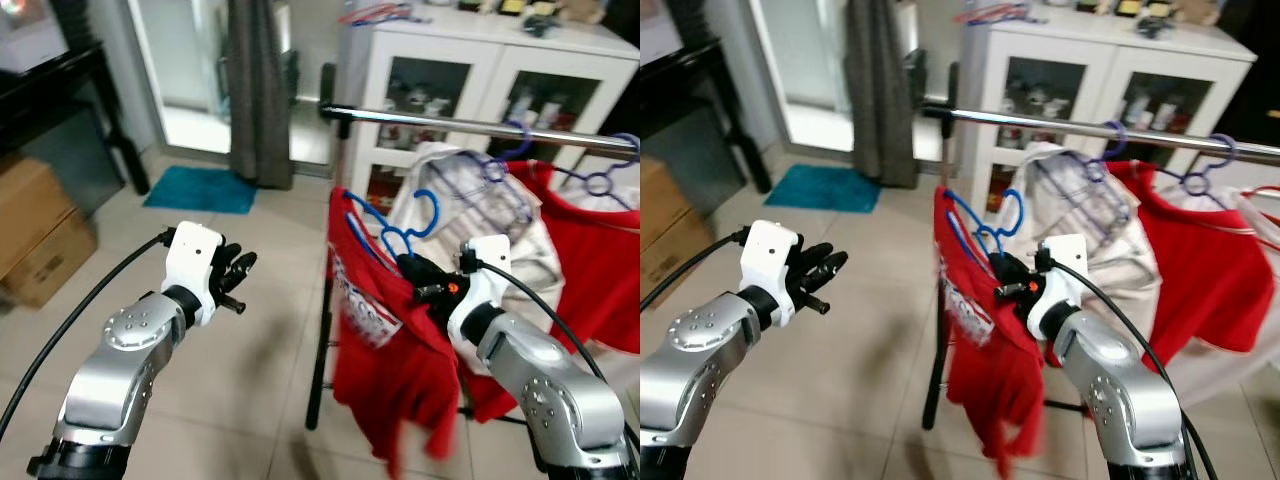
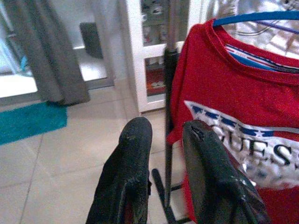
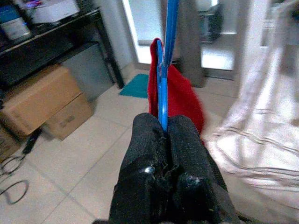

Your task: Hang hanger

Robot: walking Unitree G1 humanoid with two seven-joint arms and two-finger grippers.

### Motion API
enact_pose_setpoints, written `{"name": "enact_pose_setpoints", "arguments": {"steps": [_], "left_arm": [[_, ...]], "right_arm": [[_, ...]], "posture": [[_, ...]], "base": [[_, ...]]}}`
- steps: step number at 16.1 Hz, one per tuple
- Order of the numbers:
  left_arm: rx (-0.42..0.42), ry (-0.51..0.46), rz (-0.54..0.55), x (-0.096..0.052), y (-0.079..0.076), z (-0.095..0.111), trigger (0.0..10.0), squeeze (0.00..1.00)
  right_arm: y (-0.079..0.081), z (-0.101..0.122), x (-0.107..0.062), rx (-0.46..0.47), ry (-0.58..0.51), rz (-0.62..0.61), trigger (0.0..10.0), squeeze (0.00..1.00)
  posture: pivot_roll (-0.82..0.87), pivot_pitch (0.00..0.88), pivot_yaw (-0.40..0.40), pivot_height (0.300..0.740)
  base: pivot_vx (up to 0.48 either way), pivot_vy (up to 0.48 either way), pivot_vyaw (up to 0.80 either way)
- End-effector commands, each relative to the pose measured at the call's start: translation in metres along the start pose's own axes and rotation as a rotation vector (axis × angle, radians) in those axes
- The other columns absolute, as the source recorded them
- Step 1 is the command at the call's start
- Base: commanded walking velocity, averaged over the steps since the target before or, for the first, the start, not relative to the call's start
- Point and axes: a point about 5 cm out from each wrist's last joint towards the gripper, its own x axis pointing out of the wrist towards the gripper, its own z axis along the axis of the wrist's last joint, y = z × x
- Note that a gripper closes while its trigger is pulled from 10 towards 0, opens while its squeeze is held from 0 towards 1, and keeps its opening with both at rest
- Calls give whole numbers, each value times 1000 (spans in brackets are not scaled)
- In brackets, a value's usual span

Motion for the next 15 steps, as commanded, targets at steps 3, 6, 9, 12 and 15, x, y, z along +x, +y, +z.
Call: {"name": "enact_pose_setpoints", "arguments": {"steps": [3, 6, 9, 12, 15], "left_arm": [[31, -20, -41, 4, -4, 9, 10000, 0], [41, -11, -65, 6, -5, 8, 10000, 0], [55, 4, -85, 7, -7, 7, 10000, 0], [93, -9, -128, 8, -12, 8, 10000, 0], [109, -19, -157, 8, -15, 9, 10000, 0]], "right_arm": [[-10, 4, -1, 19, -38, -121, 10000, 0], [-33, 4, -7, -55, -28, -318, 10000, 0], [-63, 7, -29, 2, -93, -562, 10000, 0], [-79, 8, -40, 2, -97, -688, 10000, 0], [-50, 18, -24, 28, -162, -410, 10000, 0]], "posture": [[11, 0, 15, 740], [5, 0, 24, 740], [2, 0, 30, 740], [-3, 0, 33, 740], [-2, 0, 30, 740]], "base": [[369, 0, 0], [370, 0, 0], [350, 0, 0], [0, 0, 0], [0, 0, 0]]}}
